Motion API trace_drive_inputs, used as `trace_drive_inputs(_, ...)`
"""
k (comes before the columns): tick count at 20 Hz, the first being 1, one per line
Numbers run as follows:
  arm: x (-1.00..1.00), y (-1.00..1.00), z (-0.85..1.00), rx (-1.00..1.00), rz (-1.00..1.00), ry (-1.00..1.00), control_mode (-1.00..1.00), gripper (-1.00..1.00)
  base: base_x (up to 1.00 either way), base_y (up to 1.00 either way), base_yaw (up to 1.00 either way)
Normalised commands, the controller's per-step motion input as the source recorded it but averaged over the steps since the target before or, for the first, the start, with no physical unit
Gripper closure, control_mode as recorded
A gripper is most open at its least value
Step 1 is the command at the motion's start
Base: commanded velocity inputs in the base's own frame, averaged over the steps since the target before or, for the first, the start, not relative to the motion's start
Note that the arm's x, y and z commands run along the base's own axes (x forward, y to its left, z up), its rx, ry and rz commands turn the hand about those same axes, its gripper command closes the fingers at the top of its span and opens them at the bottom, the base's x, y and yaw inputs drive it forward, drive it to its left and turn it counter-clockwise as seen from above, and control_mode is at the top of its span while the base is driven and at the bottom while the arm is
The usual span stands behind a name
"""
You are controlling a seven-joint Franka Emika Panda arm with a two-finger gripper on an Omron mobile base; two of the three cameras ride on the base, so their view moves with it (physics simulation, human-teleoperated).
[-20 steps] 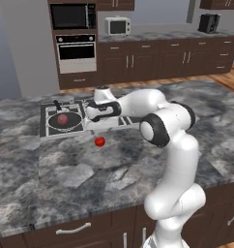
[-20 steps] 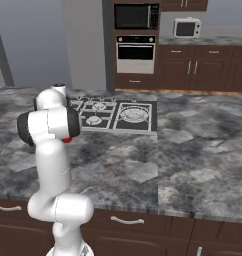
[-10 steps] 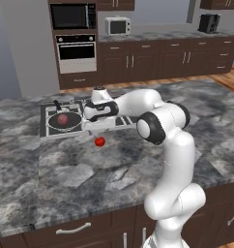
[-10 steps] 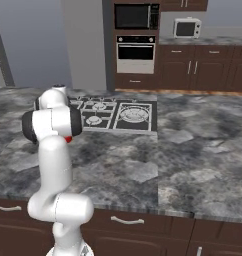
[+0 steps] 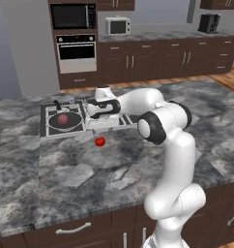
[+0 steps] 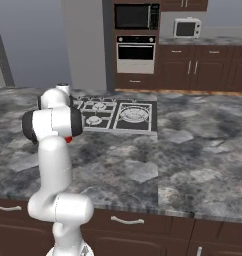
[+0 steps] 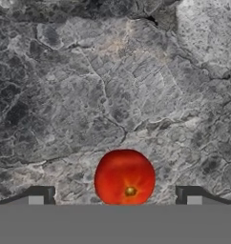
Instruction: Place the pan on the rear right burner on the stove. Then place the tomato and the onion in the pan and turn on the rear right burner.
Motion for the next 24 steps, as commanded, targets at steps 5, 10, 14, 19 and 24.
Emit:
trace_drive_inputs(5,-0.02,0.13,-0.27,0.00,0.00,0.00,-1.00,-1.00,0.00,0.00,0.00)
trace_drive_inputs(10,0.00,0.12,-0.19,0.00,0.00,0.00,-1.00,-1.00,0.00,0.00,0.00)
trace_drive_inputs(14,-0.04,0.00,-0.10,0.00,-0.01,0.00,-1.00,-1.00,0.00,0.00,0.00)
trace_drive_inputs(19,-0.08,-0.02,-0.04,-0.01,-0.01,0.00,-1.00,-1.00,0.00,0.00,0.00)
trace_drive_inputs(24,0.00,-0.16,-0.04,-0.02,-0.01,0.00,-1.00,-1.00,0.00,0.00,0.00)
